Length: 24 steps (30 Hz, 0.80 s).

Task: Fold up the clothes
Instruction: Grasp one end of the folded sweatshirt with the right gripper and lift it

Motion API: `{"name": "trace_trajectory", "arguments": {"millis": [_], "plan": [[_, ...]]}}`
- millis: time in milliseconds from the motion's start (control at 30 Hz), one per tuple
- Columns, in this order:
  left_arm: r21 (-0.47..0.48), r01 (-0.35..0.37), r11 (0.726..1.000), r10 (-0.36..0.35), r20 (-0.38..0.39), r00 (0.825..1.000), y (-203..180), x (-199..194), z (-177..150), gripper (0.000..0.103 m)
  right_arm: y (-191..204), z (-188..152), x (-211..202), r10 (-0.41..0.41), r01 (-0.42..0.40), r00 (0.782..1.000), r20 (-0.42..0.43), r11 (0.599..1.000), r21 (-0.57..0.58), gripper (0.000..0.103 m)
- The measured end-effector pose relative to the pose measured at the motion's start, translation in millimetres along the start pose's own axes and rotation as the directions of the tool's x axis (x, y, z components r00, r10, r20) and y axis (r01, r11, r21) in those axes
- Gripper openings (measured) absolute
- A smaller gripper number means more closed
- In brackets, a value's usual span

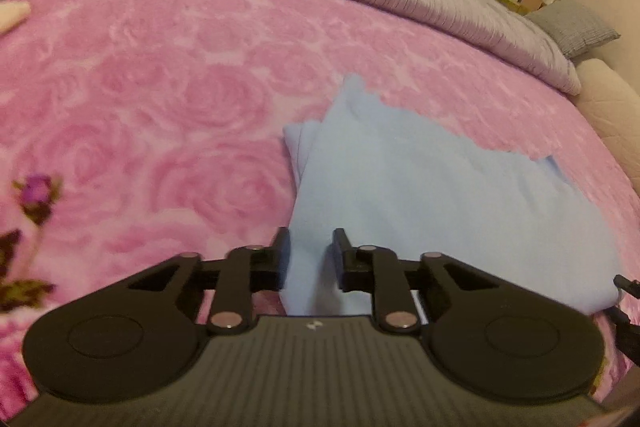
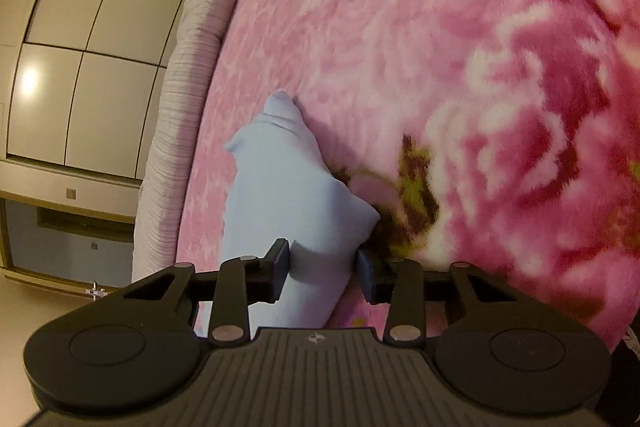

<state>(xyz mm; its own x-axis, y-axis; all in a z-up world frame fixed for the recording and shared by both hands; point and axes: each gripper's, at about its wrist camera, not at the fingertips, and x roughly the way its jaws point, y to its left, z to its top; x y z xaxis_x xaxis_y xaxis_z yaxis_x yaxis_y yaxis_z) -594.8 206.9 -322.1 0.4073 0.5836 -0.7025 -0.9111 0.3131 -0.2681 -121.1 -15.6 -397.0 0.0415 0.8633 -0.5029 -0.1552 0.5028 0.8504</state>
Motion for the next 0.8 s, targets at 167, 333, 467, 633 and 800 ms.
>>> {"name": "trace_trajectory", "arguments": {"millis": [167, 333, 467, 633, 800], "plan": [[-0.025, 0.059, 0.998, -0.06, -0.033, 0.998, 8.6, -0.1, -15.7, 0.02, 8.2, -6.1, 6.3, -0.039, 0.04, 0.999, 0.032, 0.999, -0.026, 0.043], [-0.068, 0.087, 0.994, -0.09, -0.035, 0.995, 19.2, 0.9, -14.4, 0.02, 56.2, -43.8, 15.6, -0.096, 0.129, 0.989, 0.113, 0.929, -0.346, 0.017], [-0.104, 0.121, 0.987, -0.126, -0.04, 0.991, 27.3, 1.8, -13.5, 0.021, 110.4, -91.0, 23.1, -0.097, 0.216, 0.973, 0.209, 0.694, -0.686, 0.015], [-0.161, 0.169, 0.972, -0.177, -0.036, 0.984, 40.2, 0.0, -14.2, 0.021, 178.1, -150.0, 32.5, -0.042, 0.314, 0.949, 0.314, 0.234, -0.92, 0.014], [-0.223, 0.197, 0.955, -0.209, -0.028, 0.978, 54.8, -3.8, -15.7, 0.021, 196.5, -243.6, 64.0, -0.015, 0.155, 0.987, 0.16, -0.176, -0.972, 0.014]]}}
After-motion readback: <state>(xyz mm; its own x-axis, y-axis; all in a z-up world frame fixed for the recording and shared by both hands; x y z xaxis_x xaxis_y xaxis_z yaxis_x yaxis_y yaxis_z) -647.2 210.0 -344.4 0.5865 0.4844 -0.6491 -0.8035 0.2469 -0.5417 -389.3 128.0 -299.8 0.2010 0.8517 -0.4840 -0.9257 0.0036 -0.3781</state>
